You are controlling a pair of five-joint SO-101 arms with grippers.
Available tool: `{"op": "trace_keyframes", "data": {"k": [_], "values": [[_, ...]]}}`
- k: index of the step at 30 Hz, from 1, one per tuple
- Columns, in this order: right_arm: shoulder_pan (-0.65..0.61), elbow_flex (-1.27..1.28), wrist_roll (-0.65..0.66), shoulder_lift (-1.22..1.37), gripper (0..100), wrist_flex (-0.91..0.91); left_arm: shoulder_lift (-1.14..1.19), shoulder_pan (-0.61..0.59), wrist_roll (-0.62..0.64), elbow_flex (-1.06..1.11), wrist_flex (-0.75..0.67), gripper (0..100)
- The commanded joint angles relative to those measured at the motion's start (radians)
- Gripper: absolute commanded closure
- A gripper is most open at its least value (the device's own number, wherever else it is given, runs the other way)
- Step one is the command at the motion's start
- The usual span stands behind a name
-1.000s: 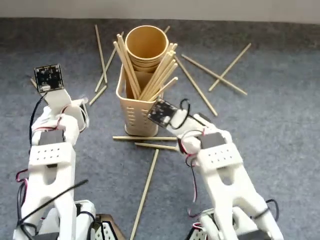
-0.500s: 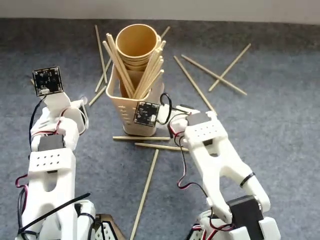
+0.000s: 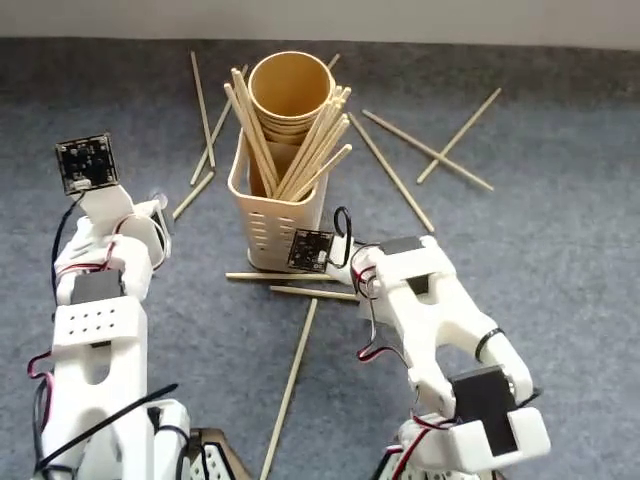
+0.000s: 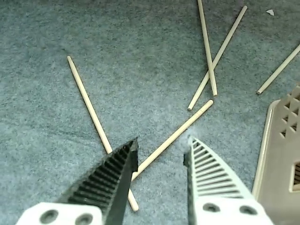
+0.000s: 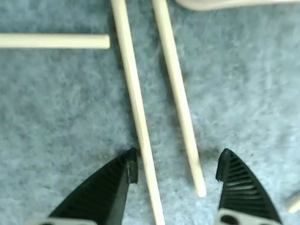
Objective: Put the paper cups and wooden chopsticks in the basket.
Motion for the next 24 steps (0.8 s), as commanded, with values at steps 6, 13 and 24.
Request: {"op": "trace_keyframes", "data": {"k": [6,13,24], "values": [[0.019,0.008,0.012,0.015,72.4,-0.09,-0.031,-0.004,0.009,-0.007,-0.015,81],[0.028,-0.047,0.006,0.193,72.4,-0.117,-0.035,-0.004,0.009,-0.007,-0.014,81],[0.035,-0.105,0.008,0.188,97.8,0.008,-0.035,-0.002,0.009,-0.007,-0.014,81]]}}
